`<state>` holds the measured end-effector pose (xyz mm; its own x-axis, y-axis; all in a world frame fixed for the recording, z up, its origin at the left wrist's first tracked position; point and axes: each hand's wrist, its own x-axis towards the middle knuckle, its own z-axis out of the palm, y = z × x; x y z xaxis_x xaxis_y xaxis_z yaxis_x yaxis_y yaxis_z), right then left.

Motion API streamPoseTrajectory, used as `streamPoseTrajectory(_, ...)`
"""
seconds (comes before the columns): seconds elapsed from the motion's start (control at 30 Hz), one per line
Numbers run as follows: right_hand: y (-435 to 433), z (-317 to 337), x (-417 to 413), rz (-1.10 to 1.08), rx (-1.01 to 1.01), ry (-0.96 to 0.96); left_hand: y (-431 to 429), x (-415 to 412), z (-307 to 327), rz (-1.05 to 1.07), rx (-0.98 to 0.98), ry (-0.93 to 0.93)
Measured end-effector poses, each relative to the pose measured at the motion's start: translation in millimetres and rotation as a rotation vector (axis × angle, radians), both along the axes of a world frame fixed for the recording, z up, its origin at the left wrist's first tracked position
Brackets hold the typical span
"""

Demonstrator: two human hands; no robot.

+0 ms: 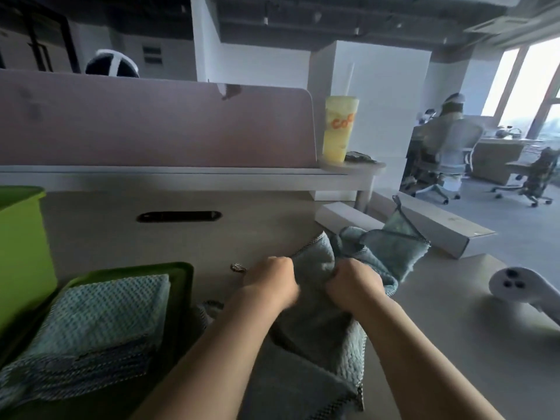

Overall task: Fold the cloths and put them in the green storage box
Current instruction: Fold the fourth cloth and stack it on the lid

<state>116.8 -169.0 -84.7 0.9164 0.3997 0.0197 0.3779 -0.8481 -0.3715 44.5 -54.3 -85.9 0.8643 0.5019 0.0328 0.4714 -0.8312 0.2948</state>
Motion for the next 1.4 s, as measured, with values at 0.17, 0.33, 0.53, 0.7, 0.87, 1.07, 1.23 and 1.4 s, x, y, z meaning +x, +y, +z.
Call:
streamPoseTrajectory(0.17, 16.6, 25.6, 26.1, 0.043, -0.311, 0.246, 18.1, 13.3, -5.0, 0.064, 0.011, 0.027)
streamPoseTrajectory(0.33, 20.0, 54.9, 26.3, 0.215, -0.272, 0.293, 20.4, 4.2, 14.5, 0.004, -0.049, 0.020)
streamPoseTrajectory(0.53, 6.7, 86.8, 8.7, 0.346, 0.403, 0.096, 22.3, -24.1, 67.2, -0.166, -0.439, -0.249)
streamPoseTrajectory(0.7, -10.7, 109.8, -7.0, 0.467, 0.678, 0.034, 21.0, -42.4, 96.0, -0.167, -0.682, -0.563)
streamPoseTrajectory(0.87, -8.8, 114.8, -5.6, 0.279, 0.679, 0.044, 18.4, -47.6, 111.5, -0.080, -0.710, -0.864)
streamPoseTrajectory(1.07, -12.4, 130.5, -27.9, 0.406, 0.680, 0.138, 21.4, -56.0, 122.2, 0.010, -0.893, -0.991)
streamPoseTrajectory(1.23, -8.6, 130.7, -44.9, 0.597, 0.642, 0.160, 13.1, -58.2, 125.6, -0.018, -1.198, -0.942)
streamPoseTrajectory(1.4, -6.3, 122.3, -47.8, 0.818, 0.378, 0.134, 7.8, -59.1, 131.8, -0.076, -1.422, -0.967)
